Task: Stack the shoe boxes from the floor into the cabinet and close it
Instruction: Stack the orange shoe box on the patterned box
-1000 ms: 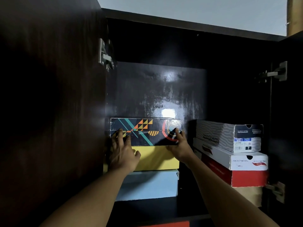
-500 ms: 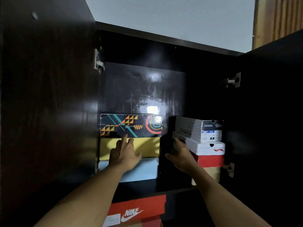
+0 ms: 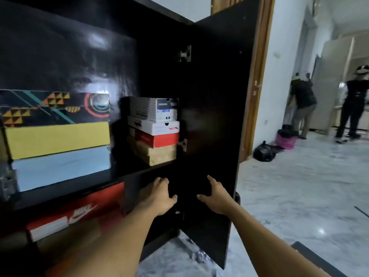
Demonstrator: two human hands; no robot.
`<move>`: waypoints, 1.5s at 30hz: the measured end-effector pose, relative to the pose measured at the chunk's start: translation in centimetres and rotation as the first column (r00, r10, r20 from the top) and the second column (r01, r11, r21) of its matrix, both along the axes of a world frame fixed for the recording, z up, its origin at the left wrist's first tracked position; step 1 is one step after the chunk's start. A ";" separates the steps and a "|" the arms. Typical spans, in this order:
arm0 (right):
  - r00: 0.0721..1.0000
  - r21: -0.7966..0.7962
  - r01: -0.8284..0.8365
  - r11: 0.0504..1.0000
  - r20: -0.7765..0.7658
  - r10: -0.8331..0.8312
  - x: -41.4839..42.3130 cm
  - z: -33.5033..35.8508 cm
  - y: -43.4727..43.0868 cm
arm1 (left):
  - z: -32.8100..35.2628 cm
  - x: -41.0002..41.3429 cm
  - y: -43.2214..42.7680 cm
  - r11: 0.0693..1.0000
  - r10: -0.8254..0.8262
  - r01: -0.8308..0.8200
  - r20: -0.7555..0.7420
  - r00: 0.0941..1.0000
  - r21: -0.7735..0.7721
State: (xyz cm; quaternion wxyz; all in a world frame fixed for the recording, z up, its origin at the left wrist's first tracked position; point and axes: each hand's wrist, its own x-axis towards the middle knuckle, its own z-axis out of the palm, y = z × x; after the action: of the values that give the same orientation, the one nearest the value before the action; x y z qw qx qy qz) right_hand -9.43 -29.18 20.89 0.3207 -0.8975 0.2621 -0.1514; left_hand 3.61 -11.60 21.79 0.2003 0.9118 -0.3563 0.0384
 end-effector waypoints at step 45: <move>0.692 0.528 0.661 0.533 -0.153 -0.706 -46.5 -40.2 -16.5 | -41.5 -23.5 -27.3 0.688 -0.533 0.717 -0.750 0.392 -0.114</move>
State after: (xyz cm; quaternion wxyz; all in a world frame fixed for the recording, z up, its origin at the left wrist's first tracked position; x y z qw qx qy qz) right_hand -55.93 -45.64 -19.32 0.4870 -0.5853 0.6104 -0.2184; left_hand -19.87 -38.86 -19.71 0.2182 0.6571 -0.5632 -0.4509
